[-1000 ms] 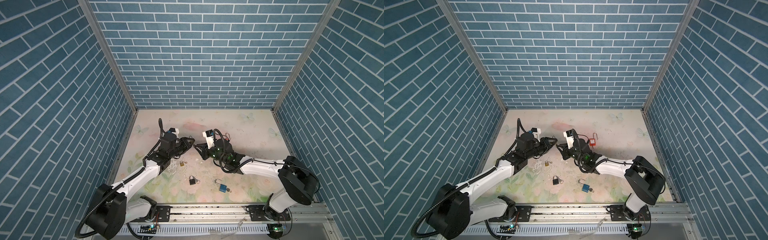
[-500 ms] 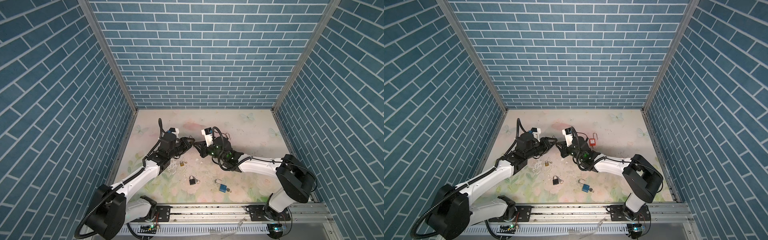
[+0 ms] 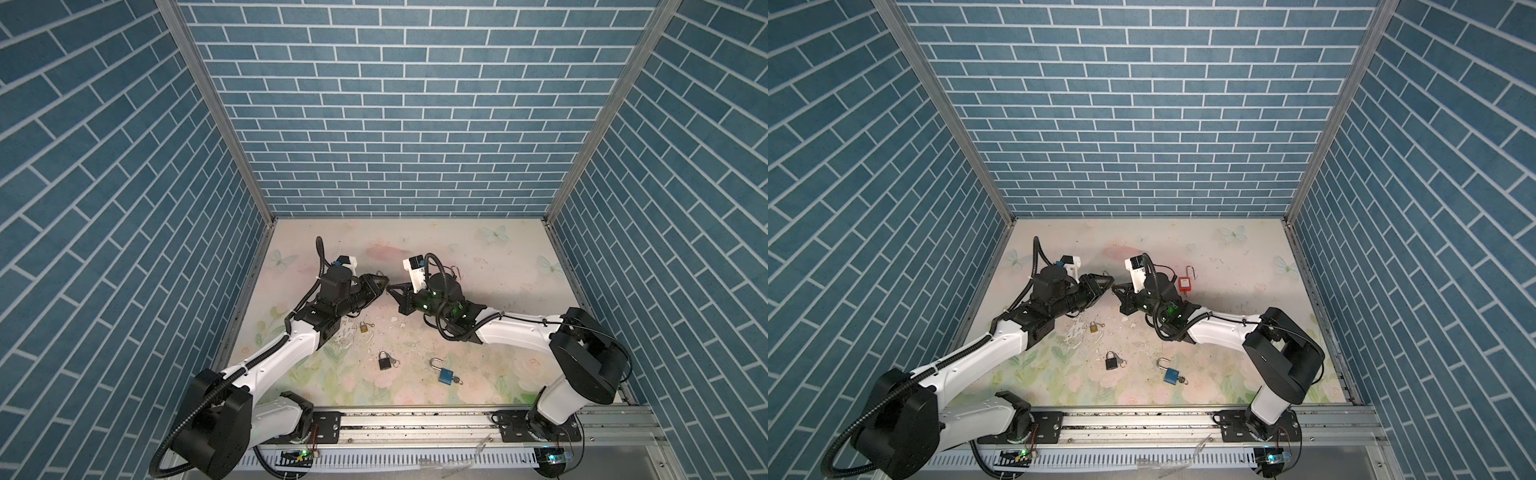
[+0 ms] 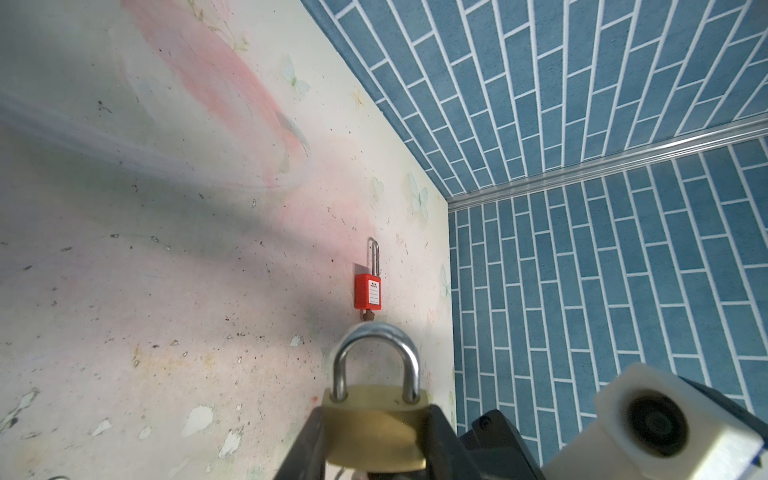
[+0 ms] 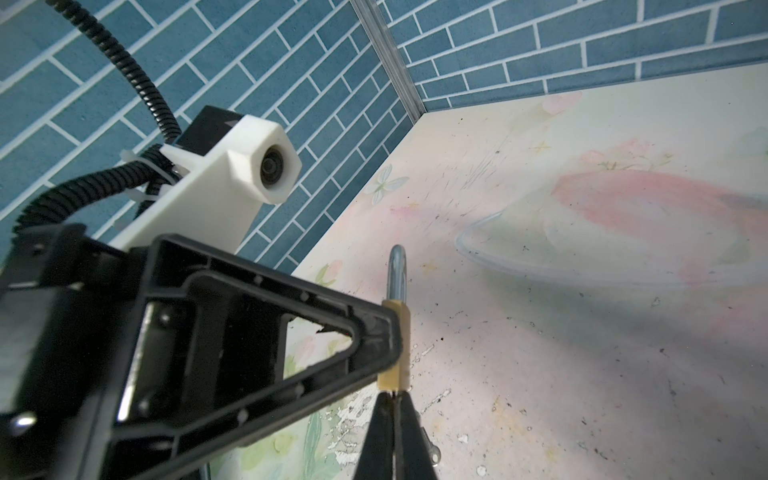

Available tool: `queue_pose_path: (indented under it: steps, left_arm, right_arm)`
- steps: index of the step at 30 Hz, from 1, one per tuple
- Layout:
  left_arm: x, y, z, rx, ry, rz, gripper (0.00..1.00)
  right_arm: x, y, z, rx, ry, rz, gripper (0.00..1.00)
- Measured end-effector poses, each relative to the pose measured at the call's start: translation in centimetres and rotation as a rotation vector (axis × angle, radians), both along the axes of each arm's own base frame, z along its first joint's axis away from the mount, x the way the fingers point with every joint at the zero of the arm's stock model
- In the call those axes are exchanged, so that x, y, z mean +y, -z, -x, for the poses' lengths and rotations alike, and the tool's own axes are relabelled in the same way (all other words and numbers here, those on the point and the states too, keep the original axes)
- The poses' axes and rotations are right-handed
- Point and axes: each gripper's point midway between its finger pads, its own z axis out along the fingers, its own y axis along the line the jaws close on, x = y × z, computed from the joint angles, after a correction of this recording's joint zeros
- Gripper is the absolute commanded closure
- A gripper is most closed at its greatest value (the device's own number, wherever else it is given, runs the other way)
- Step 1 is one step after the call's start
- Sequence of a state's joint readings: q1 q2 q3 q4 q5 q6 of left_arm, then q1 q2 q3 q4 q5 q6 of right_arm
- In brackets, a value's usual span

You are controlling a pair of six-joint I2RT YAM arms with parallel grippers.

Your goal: Lock with the key

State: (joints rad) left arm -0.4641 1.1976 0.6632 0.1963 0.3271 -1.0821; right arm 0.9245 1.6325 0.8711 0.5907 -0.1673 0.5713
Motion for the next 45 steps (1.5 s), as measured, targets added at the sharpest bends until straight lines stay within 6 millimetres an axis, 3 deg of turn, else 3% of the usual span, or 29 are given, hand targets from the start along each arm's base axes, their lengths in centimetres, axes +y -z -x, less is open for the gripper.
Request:
queue_pose_path:
  steps: [6, 12, 23, 28, 34, 37, 45]
  left_arm:
    - [0.1, 0.2, -0.3, 0.017, -0.008, -0.011, 1.0]
    - [0.7, -0.7, -1.1, 0.052, 0.005, 0.022, 1.0]
    - [-0.2, -0.3, -0.3, 0.18, 0.089, 0.117, 1.0]
    - [3.4, -0.7, -3.7, 0.1, -0.12, 0.07, 1.0]
    - [0.9, -0.5, -2.4, 0.091, -0.075, 0.047, 1.0]
    - [0.6, -0.1, -2.0, 0.101, -0.063, 0.041, 1.0]
    - [0.6, 0.0, -1.6, 0.103, -0.05, 0.027, 1.0]
  right_arm:
    - [0.1, 0.3, 0.0, 0.005, -0.013, -0.004, 1.0]
    - [-0.1, -0.6, -0.3, -0.018, -0.007, -0.049, 1.0]
    - [-2.1, -0.5, 1.1, -0.024, 0.008, -0.079, 1.0]
    - [-2.3, 0.9, 2.2, 0.018, -0.023, -0.033, 1.0]
    - [-1.4, 0.3, 2.0, 0.021, -0.049, -0.031, 1.0]
    - [-1.2, -0.5, 1.8, -0.002, -0.05, -0.04, 1.0]
    - [-2.0, -1.5, 1.3, -0.058, -0.01, -0.03, 0.8]
